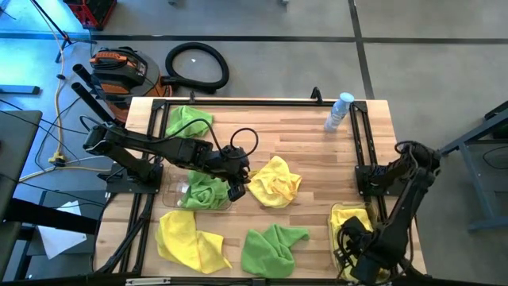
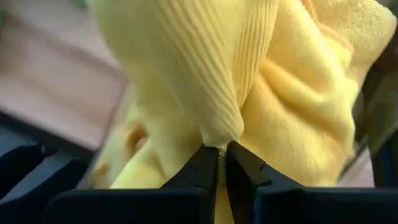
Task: Sort microfiber towel by color & place in baskets
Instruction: Put the yellow towel into the right transparent bin
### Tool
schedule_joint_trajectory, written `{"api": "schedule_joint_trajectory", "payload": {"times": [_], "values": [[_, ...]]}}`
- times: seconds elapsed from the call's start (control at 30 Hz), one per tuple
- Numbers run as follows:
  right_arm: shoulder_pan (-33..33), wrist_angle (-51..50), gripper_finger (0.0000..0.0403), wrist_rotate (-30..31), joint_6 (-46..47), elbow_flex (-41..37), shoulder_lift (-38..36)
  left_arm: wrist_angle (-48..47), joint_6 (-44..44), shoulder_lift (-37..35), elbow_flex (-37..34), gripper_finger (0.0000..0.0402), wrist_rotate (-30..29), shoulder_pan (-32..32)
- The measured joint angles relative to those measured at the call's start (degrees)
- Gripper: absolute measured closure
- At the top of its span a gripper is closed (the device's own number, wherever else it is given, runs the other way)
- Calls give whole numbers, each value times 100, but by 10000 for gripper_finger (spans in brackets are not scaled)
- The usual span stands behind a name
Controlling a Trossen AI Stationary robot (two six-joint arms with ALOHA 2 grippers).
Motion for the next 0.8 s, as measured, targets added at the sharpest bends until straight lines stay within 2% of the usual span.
{"api": "schedule_joint_trajectory", "payload": {"times": [0.23,0.4,0.43,0.63,0.8], "values": [[0,-1004,384,30,-82,1052,0,0,2,0,0,289,0,0],[0,-1545,386,1023,-71,1381,0,0,0,0,0,289,0,0],[-8,-1596,387,1060,-54,1379,0,1,0,0,0,289,0,0],[71,-1678,400,14,316,1102,0,0,-39,0,0,289,2,-1],[216,-1298,401,-477,477,383,0,0,-48,0,0,289,2,0]]}}
